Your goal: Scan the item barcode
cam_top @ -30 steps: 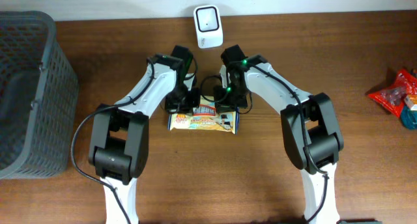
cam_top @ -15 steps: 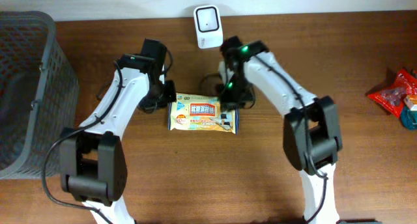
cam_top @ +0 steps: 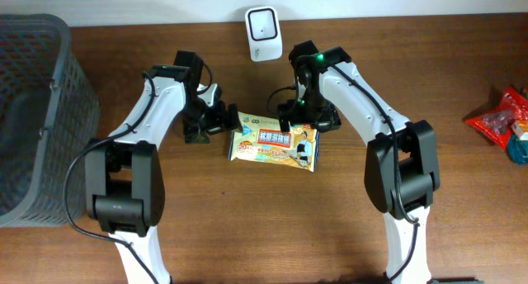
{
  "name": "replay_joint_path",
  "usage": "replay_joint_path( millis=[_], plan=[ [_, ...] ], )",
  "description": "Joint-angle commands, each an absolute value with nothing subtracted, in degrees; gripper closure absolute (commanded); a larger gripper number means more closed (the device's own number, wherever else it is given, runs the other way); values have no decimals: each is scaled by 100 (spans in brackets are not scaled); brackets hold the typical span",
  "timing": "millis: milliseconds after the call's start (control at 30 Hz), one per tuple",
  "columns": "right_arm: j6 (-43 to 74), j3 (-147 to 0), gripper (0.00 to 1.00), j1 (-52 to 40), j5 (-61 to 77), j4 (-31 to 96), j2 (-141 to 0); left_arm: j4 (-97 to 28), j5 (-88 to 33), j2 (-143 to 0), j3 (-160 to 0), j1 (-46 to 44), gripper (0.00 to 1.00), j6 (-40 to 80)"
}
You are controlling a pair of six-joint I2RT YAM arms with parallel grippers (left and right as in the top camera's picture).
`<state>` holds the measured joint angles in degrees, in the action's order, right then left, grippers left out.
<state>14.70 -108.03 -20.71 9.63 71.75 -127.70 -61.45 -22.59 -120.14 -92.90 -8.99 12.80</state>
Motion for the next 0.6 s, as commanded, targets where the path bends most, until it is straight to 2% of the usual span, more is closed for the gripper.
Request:
replay_joint_path(
  millis=[0, 67, 100, 167, 233, 267, 300, 367, 433, 500, 567],
  plan=[
    [1398, -10890, 1, -1730, 952, 7011, -12785, -6134, -2985, -12464, -9212, -974, 1, 930],
    [1393, -10890, 1, -1251, 1092, 7004, -12785, -6093, -3288, -12833, -9196, -974, 0, 928],
    [1393, -10890, 2, -1024, 1094, 7002, -12785, -6095, -3328, -12988, -9196, -1004, 8, 928],
    [1398, -10888, 1, -696, 1133, 7004, -12785, -6005, -3328, -13168, -9196, -1177, 45, 930],
    [1396, -10886, 1, -663, 1166, 7006, -12785, -5822, -3326, -13179, -9196, -1293, 52, 932],
    [1396, -10886, 1, -674, 1168, 7006, -12785, -5675, -3310, -13181, -9196, -1330, 64, 932],
    [1396, -10886, 1, -679, 1162, 7002, -12785, -5507, -3098, -13190, -9196, -1376, 100, 939],
    [1393, -10886, 1, -672, 1160, 7002, -12785, -5572, -2226, -13174, -9225, -1409, 100, 1149],
    [1393, -10886, 1, -672, 1160, 7002, -12785, -6123, -1933, -13113, -9631, -1264, 100, 1149],
    [1393, -10886, 1, -672, 1160, 7002, -12785, -7194, -1100, -12954, -10713, -1007, 100, 1151],
    [1393, -10886, 1, -672, 1160, 7002, -12785, -8490, 320, -12757, -12409, -871, 100, 1232]
  ],
)
